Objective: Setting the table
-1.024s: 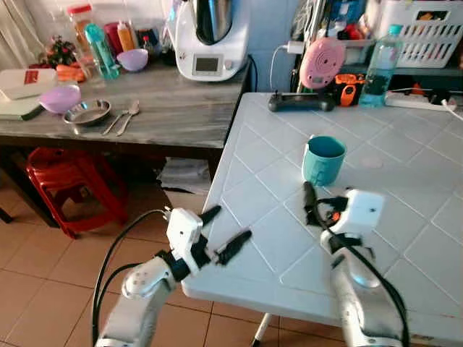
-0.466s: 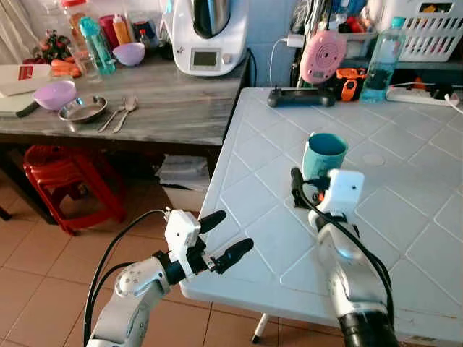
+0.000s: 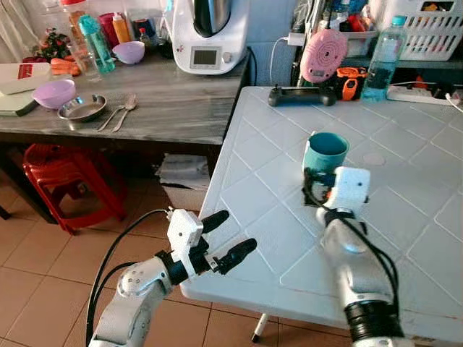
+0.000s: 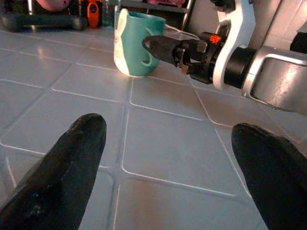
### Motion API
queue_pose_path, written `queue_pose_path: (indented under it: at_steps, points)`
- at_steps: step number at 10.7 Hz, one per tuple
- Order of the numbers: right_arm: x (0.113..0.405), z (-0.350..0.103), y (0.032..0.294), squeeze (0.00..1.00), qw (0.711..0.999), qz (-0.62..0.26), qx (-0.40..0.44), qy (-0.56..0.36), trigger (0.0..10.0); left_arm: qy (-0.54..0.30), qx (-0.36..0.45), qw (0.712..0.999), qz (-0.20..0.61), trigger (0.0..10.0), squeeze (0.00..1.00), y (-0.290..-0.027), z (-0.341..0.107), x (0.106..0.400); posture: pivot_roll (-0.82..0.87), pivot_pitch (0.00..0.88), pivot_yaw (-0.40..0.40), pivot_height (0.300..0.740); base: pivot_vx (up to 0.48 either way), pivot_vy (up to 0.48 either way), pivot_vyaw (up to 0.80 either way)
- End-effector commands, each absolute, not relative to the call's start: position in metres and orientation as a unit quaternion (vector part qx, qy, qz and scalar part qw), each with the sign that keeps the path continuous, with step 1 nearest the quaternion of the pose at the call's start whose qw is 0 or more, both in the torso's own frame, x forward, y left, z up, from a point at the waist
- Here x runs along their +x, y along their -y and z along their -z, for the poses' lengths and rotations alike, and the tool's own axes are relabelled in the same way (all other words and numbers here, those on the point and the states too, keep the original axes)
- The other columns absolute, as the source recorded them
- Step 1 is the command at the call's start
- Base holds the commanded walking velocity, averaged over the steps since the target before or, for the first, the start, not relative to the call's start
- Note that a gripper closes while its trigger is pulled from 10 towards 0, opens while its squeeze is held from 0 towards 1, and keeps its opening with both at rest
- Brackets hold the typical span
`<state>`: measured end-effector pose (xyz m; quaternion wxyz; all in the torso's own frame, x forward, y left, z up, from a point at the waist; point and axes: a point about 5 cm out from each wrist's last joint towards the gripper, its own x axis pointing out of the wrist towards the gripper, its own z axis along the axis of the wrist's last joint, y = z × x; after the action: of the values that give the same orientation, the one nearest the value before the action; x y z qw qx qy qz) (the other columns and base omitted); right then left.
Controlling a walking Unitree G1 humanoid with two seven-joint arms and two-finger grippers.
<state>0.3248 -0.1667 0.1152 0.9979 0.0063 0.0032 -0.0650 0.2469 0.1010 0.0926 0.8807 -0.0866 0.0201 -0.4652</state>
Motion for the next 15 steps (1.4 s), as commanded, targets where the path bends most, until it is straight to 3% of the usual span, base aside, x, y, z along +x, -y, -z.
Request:
queue_pose_path:
  at_steps: [1, 3, 4, 5, 9, 10, 11, 12, 13, 14, 15]
  points:
    - [0.329, -0.121, 0.165, 0.0, 0.998, 0.065, 0.007, 0.006, 10.0, -0.017, -0.082, 0.881, 0.466, 10.0, 0.0, -0.102, -0.095, 0.246, 0.05, 0.039, 0.09, 0.74, 0.0, 0.0, 0.0]
    - [0.335, -0.124, 0.167, 0.0, 0.998, 0.068, 0.003, 0.011, 9.9, -0.015, -0.083, 0.881, 0.466, 10.0, 0.0, -0.101, -0.096, 0.246, 0.05, 0.038, 0.088, 0.74, 0.0, 0.0, 0.0]
    - [0.338, -0.125, 0.169, 0.0, 0.997, 0.074, 0.0, 0.011, 3.1, -0.015, -0.084, 0.881, 0.465, 10.0, 0.0, -0.1, -0.097, 0.246, 0.05, 0.038, 0.086, 0.74, 0.0, 0.0, 0.0]
    - [0.34, -0.126, 0.169, 0.0, 0.997, 0.073, 0.0, 0.012, 0.0, -0.016, -0.084, 0.882, 0.463, 10.0, 0.0, -0.1, -0.097, 0.247, 0.06, 0.036, 0.084, 0.74, 0.0, 0.0, 0.0]
    - [0.342, -0.123, 0.169, 0.0, 0.998, 0.069, -0.005, 0.007, 0.0, -0.02, -0.084, 0.884, 0.459, 10.0, 0.0, -0.101, -0.093, 0.247, 0.06, 0.035, 0.081, 0.74, 0.0, 0.0, 0.0]
    - [0.342, -0.122, 0.169, 0.0, 0.998, 0.065, -0.013, 0.003, 8.1, -0.021, -0.083, 0.884, 0.459, 10.0, 0.0, -0.101, -0.092, 0.247, 0.05, 0.035, 0.081, 0.74, 0.0, 0.0, 0.0]
    - [0.341, -0.121, 0.168, 0.0, 0.998, 0.064, -0.01, 0.001, 10.0, -0.022, -0.084, 0.884, 0.46, 10.0, 0.0, -0.101, -0.091, 0.247, 0.05, 0.033, 0.079, 0.74, 0.0, 0.0, 0.0]
    - [0.34, -0.121, 0.164, 0.0, 0.999, 0.05, -0.008, 0.011, 0.0, -0.022, -0.083, 0.885, 0.458, 10.0, 0.0, -0.101, -0.09, 0.247, 0.05, 0.03, 0.078, 0.74, 0.0, 0.0, 0.0]
    - [0.34, -0.121, 0.164, 0.0, 0.998, 0.054, -0.016, 0.01, 0.0, -0.02, -0.082, 0.885, 0.457, 10.0, 0.0, -0.1, -0.09, 0.248, 0.06, 0.029, 0.077, 0.74, 0.0, 0.0, 0.0]
    - [0.34, -0.123, 0.161, 0.0, 0.998, 0.048, -0.024, 0.019, 6.3, -0.013, -0.079, 0.892, 0.444, 10.0, 0.0, -0.102, -0.091, 0.249, 0.06, 0.026, 0.074, 0.74, 0.0, 0.0, 0.0]
    - [0.338, -0.127, 0.159, 0.0, 0.998, 0.041, -0.024, 0.034, 10.0, -0.004, -0.076, 0.903, 0.423, 10.0, 0.0, -0.104, -0.092, 0.251, 0.06, 0.023, 0.072, 0.74, 0.0, 0.0, 0.0]
